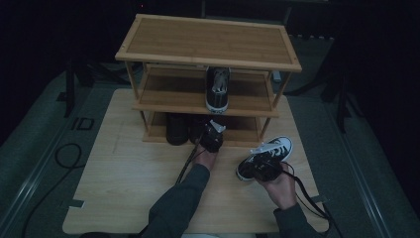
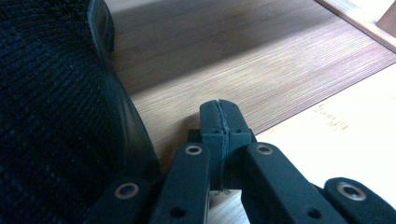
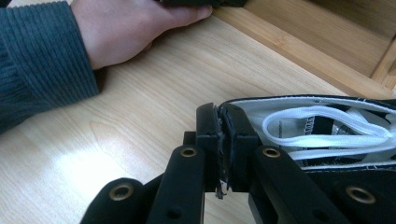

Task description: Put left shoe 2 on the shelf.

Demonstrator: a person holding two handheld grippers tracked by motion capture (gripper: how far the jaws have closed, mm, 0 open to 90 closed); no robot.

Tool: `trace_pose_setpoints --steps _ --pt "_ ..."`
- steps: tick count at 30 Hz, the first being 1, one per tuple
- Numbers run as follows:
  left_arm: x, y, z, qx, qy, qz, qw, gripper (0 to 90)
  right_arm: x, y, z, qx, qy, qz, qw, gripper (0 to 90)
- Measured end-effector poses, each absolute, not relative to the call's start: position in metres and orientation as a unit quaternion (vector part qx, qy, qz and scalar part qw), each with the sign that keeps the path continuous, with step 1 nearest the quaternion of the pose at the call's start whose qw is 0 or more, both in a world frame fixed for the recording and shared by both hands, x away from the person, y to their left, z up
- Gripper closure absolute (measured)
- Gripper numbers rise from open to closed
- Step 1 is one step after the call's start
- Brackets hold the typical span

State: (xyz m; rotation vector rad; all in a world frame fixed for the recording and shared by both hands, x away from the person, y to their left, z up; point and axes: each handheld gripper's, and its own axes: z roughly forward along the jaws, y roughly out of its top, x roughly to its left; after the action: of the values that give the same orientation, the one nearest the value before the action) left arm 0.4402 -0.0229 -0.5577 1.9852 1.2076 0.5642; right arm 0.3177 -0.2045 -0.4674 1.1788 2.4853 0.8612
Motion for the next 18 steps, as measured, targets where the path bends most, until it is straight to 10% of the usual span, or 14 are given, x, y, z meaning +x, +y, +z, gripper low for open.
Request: trace_pose_setpoints --steps 18 --pt "0.44 -0.023 -0.558 0.773 0.47 0.219 0.366 90.0 0.296 -0.201 -0.466 0.373 0.876 0.288 0.102 86.4"
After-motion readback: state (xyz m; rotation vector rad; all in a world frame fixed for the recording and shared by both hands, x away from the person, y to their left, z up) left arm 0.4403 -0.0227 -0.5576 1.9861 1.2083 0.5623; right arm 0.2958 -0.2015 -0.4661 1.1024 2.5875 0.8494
